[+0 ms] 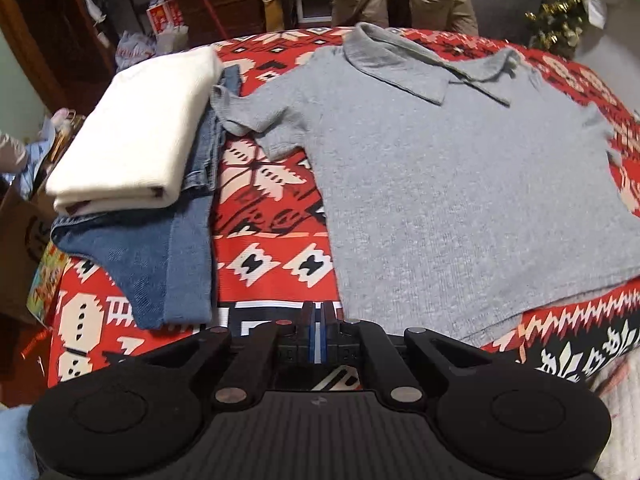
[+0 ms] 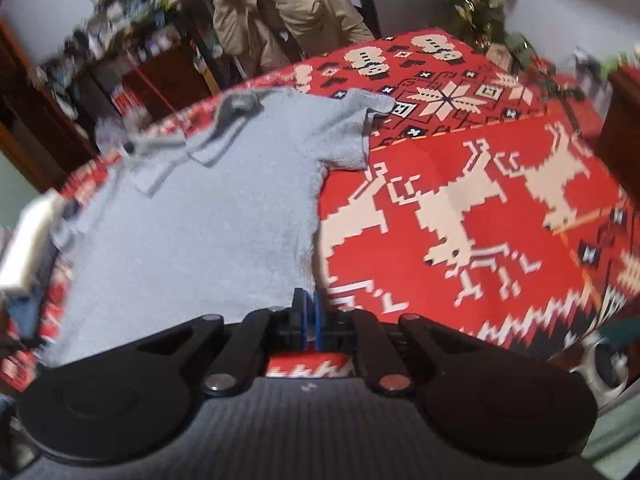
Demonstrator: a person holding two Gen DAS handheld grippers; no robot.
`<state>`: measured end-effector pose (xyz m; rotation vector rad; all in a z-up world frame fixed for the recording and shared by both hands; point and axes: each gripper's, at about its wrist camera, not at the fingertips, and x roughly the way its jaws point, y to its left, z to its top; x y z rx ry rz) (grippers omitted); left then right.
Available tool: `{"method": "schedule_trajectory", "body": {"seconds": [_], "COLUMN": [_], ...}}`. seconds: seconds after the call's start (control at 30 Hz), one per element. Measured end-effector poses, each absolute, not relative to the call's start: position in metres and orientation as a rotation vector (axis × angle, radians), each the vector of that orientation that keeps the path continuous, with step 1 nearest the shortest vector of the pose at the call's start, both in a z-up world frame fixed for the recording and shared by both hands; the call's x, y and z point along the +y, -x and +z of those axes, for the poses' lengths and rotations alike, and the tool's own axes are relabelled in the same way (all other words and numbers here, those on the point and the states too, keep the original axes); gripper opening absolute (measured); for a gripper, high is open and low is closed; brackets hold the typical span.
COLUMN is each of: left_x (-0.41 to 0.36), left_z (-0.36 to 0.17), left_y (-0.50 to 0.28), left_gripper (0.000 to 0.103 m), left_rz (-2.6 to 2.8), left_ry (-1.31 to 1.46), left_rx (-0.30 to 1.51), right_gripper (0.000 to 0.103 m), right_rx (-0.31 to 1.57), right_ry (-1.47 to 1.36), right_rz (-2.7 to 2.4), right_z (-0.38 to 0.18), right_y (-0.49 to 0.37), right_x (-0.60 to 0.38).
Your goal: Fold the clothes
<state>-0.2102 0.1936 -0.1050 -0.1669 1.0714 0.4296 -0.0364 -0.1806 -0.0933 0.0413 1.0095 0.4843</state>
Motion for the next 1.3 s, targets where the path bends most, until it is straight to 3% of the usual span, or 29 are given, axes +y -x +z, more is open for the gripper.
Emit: {"method": "schedule_trajectory", "body": {"seconds": [0.2, 0.43, 0.6, 0.8, 0.83, 0.87, 0.9, 0.93, 1.3], "left_x": [0.150, 0.095, 0.078, 0.085, 0.087, 0.089, 0.090, 0.090, 0.105], "left_z": [-0.096, -0.104, -0.127, -0.146, -0.145, -0.145, -0.146, -0.143, -0.125], "left_y": [0.216, 0.199, 0.188, 0.184, 0.185, 0.185, 0.185, 0.187, 0.202], "left_gripper": [0.010, 0.016, 0.021, 0.021, 0.019, 0.007, 0.002, 0.002, 0.002], "left_rz": [0.200, -0.001, -0.046, -0.016, -0.015, -0.012, -0.009, -0.018, -0.090], "left_ry": [0.001, -0.213, -0.325, -0.343, -0.332, -0.323, -0.322, -0.320, -0.285], "left_rx": [0.975, 0.900, 0.914, 0.914, 0.912, 0.912, 0.913, 0.907, 0.895], "right_gripper": [0.026, 0.029, 0.029, 0.028, 0.028, 0.027, 0.023, 0.004, 0.003], "right_rx": [0.950, 0.756, 0.753, 0.727, 0.722, 0.704, 0.683, 0.676, 0.832], "right_ry": [0.171, 0.370, 0.447, 0.620, 0.646, 0.669, 0.678, 0.679, 0.478], "right_rz": [0.587, 0.770, 0.967, 1.054, 1.057, 1.061, 1.064, 1.060, 1.103], "right_z": [-0.092, -0.074, -0.082, -0.113, -0.118, -0.123, -0.125, -0.127, -0.107], "right_y": [0.058, 0.098, 0.114, 0.135, 0.136, 0.137, 0.136, 0.135, 0.119], "right_x": [-0.163, -0.132, -0.098, -0.052, -0.047, -0.043, -0.041, -0.040, -0.061]}}
